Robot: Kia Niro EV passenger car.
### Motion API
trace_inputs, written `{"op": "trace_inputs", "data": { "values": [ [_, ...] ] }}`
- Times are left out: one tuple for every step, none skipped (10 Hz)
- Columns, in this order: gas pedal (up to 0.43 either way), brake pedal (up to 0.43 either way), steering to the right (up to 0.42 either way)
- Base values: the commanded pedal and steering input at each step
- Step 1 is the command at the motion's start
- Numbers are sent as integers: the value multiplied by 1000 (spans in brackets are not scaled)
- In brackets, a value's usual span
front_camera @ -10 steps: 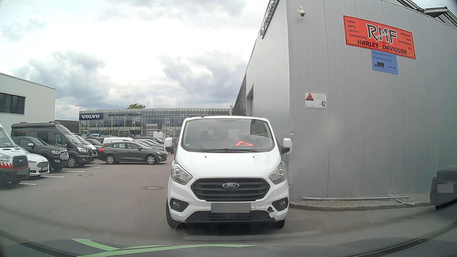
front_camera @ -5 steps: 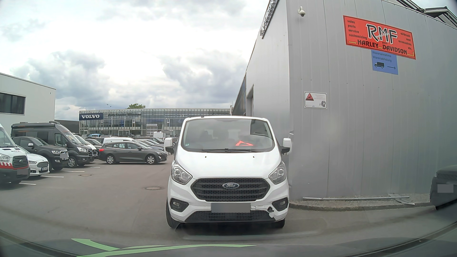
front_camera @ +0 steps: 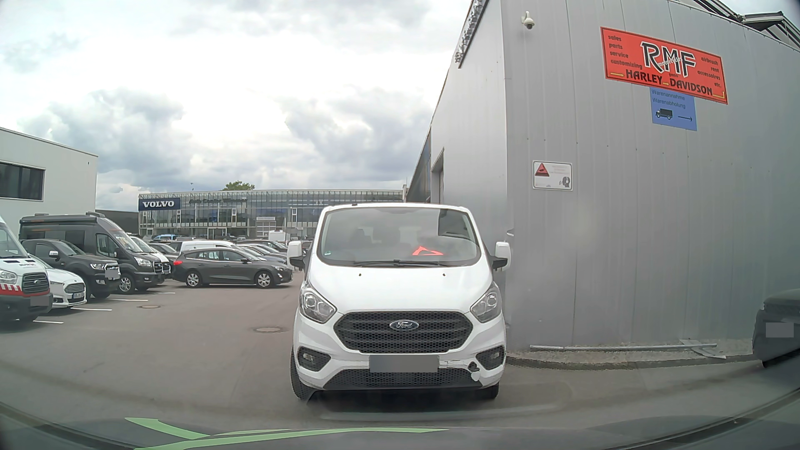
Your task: Follow the waypoints while adhering to traffic rules and regulations
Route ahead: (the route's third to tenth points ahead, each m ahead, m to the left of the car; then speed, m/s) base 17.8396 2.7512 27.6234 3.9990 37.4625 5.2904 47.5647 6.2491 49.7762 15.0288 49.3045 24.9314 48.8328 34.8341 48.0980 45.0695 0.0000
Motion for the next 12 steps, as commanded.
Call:
{"op": "trace_inputs", "data": {
  "values": [
    [0, 457, -462],
    [0, 457, -462],
    [0, 457, -462],
    [0, 457, -462],
    [0, 457, -462],
    [0, 457, -462],
    [0, 457, -463],
    [0, 457, -462],
    [0, 457, -462],
    [0, 457, -462],
    [0, 457, -462],
    [0, 457, -462]
  ]
}}
